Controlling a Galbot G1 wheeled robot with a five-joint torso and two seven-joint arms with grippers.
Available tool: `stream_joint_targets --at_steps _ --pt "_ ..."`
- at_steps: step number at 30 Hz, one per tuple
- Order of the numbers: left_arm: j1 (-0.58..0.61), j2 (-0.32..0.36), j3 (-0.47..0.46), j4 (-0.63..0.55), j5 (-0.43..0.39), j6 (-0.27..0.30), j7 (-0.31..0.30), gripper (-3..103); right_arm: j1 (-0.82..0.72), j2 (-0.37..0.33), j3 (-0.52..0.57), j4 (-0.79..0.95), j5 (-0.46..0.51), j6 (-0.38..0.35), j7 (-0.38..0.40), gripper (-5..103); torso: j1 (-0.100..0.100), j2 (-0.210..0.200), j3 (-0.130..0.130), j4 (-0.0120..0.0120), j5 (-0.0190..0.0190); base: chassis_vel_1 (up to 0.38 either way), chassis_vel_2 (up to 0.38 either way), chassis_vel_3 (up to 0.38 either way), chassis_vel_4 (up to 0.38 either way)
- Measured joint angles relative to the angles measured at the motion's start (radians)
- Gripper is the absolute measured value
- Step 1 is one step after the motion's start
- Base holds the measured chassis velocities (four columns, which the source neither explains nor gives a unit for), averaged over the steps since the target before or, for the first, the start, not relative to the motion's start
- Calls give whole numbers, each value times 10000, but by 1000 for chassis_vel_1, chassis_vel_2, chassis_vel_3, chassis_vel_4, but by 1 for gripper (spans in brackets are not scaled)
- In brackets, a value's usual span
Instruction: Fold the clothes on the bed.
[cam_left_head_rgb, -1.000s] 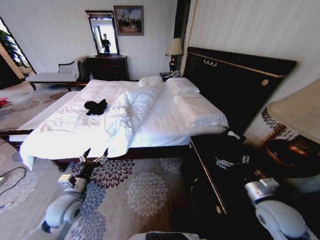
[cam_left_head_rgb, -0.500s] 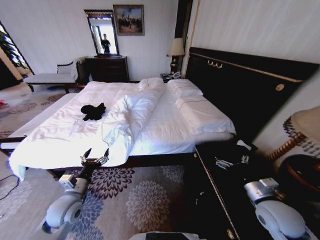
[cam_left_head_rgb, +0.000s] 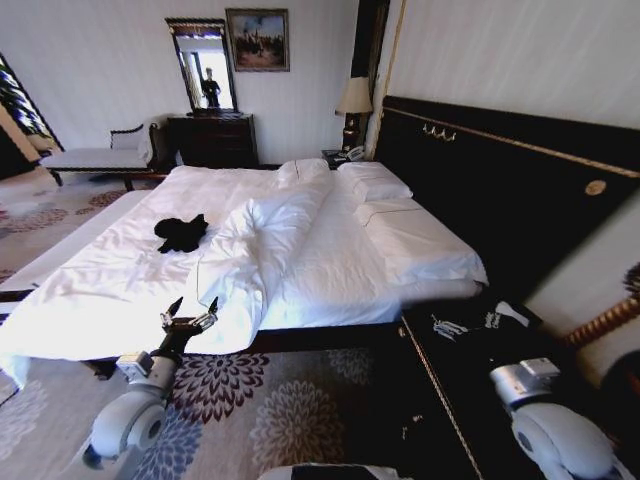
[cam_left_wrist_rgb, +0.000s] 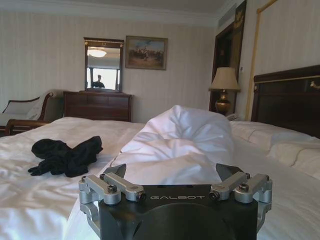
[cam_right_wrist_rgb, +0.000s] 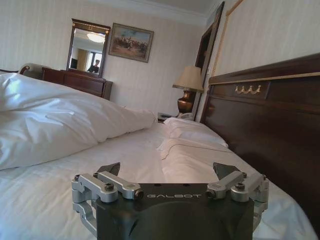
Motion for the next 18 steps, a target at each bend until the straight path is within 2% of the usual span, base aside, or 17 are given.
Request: stream_joint_targets --at_steps 13,18 --pt "253 -37 -87 -302 162 -82 34 100 7 96 -57 -1 -36 49 -29 100 1 0 0 0 0 -200 199 198 -204" --pt "261 70 -82 -892 287 -86 31 100 21 122 -100 -53 -47 84 -25 100 0 0 -1 -1 0 -207 189 194 -202"
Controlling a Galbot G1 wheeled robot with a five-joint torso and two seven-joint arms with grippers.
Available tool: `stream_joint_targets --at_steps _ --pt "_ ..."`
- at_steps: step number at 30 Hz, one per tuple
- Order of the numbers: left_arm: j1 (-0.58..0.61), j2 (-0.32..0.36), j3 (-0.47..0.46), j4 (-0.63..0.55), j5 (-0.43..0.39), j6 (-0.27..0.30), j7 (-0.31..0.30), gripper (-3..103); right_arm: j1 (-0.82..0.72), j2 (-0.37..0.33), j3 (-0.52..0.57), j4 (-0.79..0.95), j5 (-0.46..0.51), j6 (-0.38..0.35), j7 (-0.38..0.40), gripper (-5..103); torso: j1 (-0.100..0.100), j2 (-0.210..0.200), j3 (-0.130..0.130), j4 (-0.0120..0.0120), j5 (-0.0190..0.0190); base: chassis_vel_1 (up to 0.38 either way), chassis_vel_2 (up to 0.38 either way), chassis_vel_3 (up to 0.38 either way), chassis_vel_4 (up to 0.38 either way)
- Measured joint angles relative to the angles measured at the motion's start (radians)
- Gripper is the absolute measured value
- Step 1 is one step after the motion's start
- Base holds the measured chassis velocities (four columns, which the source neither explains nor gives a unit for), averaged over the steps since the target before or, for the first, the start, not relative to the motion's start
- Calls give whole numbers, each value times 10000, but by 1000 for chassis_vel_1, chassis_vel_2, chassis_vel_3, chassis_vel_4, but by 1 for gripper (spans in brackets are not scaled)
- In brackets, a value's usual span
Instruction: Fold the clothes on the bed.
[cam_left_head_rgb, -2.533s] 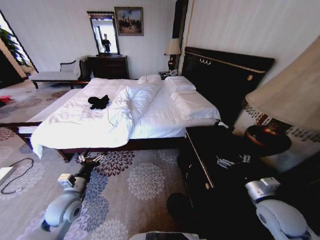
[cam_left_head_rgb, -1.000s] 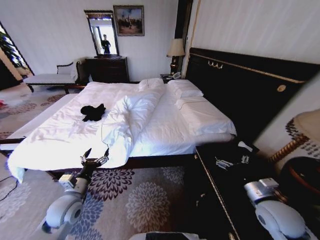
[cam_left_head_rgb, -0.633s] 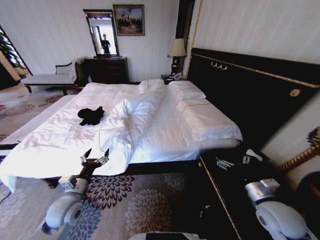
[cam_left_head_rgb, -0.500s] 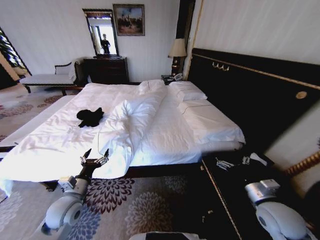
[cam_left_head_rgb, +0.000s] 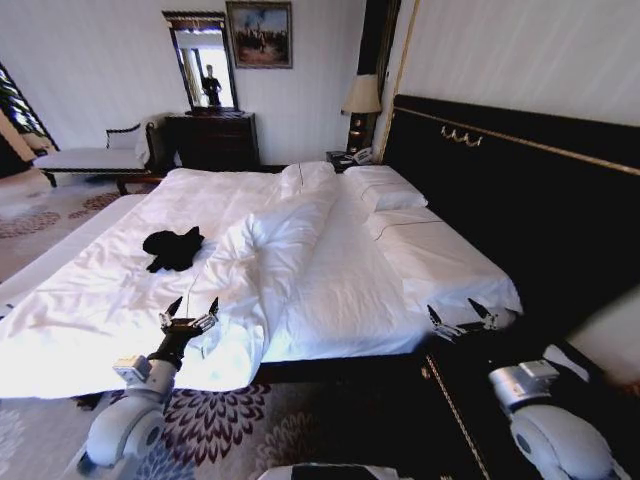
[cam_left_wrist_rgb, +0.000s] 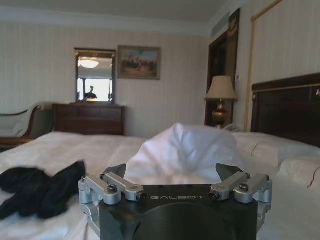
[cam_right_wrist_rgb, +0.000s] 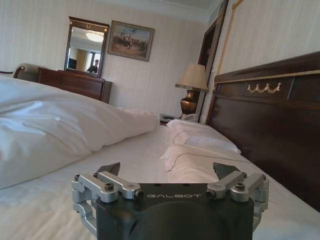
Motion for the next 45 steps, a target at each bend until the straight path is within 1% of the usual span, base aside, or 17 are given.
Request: stream_joint_targets --at_steps 5,9,16,20,26,33,41,45 --pt "-92 57 -2 -395 96 51 -25 100 2 20 -61 -61 -56 29 7 100 0 0 0 2 3 -182 189 204 -201" --pt "-88 57 5 -338 158 35 -24 100 19 20 -106 -106 -64 95 44 100 1 0 1 -1 -1 -188 175 175 -176" --pt "10 -20 61 -157 251 -28 10 100 65 104 -212 -213 -221 243 61 100 7 -2 4 4 -1 -85 101 98 -82" --pt "54 -43 92 -112 255 -35 18 100 61 158 -252 -269 -289 233 162 100 -7 3 -2 -3 1 0 0 0 0" --pt "126 -125 111 -103 268 -47 24 100 100 209 -313 -335 -79 178 288 100 -7 3 -2 3 0 0 0 0 0" --pt "152 -114 103 -27 270 -58 46 100 160 280 -421 -356 0 233 487 100 0 1 1 0 1 8 15 -13 -32" --pt "85 -122 145 14 256 -59 47 100 125 272 -428 -308 81 173 540 100 -2 1 0 -1 -1 85 94 -97 -115" --pt "58 -116 154 42 242 -60 43 100 131 262 -422 -307 95 156 550 100 0 1 1 2 -1 136 167 -131 -142"
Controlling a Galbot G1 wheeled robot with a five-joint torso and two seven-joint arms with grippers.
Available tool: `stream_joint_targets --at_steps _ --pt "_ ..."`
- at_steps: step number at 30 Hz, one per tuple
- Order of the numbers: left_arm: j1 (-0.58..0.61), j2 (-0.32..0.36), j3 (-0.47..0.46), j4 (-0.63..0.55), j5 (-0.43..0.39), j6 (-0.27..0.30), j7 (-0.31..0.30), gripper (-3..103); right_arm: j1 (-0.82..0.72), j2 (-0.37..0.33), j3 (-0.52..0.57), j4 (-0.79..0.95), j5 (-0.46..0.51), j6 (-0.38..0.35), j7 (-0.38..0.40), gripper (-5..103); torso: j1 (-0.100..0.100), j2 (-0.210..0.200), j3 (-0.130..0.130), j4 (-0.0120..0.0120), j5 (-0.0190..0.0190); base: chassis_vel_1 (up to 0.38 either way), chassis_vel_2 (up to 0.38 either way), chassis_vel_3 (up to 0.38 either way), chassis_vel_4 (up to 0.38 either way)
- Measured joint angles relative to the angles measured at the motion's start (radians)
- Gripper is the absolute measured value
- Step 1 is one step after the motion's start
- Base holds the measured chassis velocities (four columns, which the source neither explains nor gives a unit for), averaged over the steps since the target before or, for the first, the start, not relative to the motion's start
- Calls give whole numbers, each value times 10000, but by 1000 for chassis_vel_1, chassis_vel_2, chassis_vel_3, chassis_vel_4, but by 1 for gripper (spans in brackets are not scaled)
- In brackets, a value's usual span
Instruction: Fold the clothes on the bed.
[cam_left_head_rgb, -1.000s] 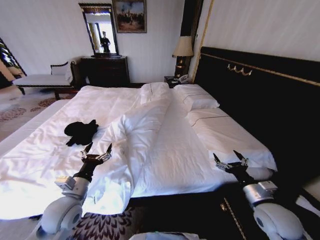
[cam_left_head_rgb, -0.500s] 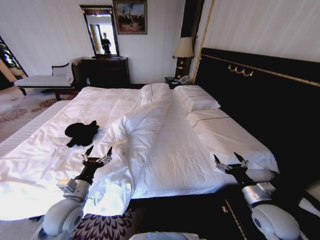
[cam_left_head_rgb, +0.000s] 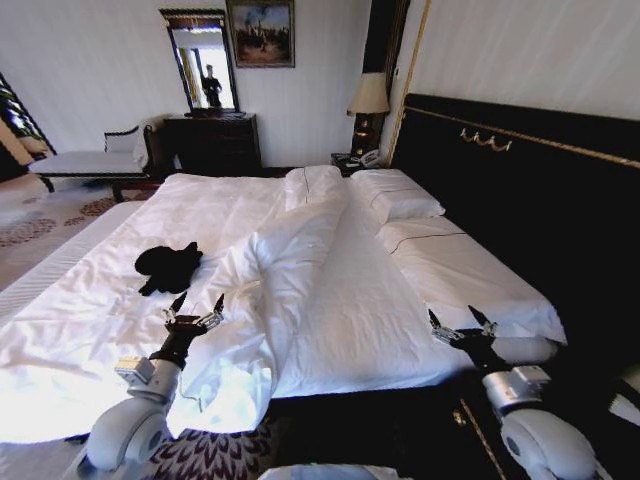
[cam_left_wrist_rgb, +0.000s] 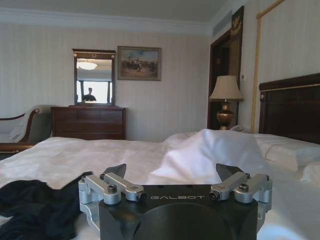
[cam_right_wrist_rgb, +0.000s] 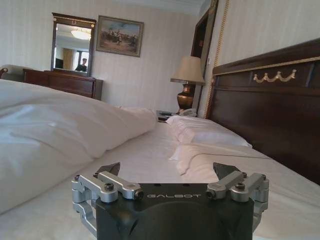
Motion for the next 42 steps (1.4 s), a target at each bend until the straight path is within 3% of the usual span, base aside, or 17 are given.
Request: stream_joint_targets --at_steps 42 --pt "85 15 -58 -34 -44 33 -27 100 -37 126 -54 29 -102 -75 46 100 0 -1 0 -2 2 130 128 -127 -125"
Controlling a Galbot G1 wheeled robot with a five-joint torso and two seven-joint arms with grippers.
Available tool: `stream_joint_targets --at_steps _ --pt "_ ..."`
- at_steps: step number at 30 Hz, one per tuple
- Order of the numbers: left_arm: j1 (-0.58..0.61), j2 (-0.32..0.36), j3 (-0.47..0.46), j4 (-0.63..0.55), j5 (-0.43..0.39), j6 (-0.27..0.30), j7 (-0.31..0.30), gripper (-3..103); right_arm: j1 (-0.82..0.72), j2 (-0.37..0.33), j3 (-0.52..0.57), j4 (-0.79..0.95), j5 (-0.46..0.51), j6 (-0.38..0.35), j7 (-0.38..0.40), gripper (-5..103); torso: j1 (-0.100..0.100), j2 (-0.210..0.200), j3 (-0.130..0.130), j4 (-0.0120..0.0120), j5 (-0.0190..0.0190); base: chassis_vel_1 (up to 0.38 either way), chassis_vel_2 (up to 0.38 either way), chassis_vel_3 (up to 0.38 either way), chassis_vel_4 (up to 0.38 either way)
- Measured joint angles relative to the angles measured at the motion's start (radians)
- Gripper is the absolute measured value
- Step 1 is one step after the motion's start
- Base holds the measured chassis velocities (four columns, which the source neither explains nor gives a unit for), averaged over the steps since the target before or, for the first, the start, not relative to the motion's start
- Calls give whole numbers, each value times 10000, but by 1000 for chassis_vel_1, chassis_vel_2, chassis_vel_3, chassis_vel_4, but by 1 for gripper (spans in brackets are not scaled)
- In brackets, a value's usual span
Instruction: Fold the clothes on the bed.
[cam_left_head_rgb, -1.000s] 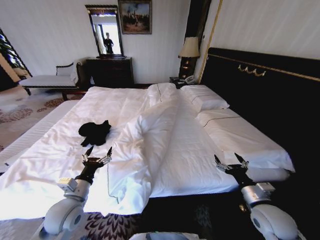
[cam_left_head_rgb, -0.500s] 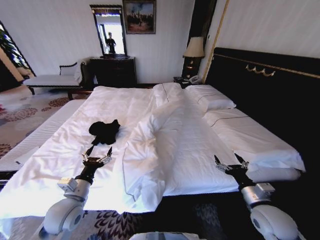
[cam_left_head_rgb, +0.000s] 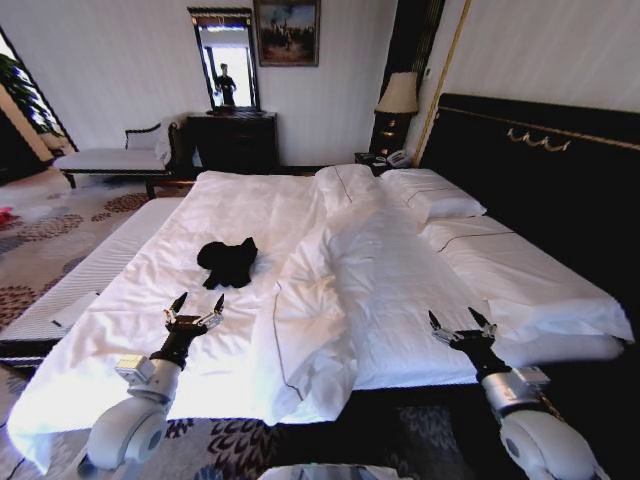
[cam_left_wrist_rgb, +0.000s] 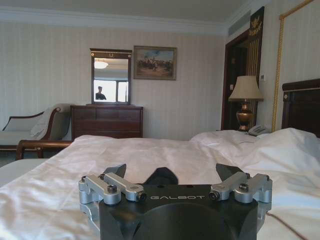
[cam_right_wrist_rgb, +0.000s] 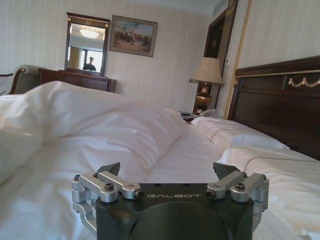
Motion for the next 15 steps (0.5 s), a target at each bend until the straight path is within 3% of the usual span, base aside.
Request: stream_joint_targets --at_steps 15 --pt "148 -64 -75 -68 26 -40 15 100 0 26 -88 19 2 -9 6 100 0 0 0 0 0 154 151 -159 -151"
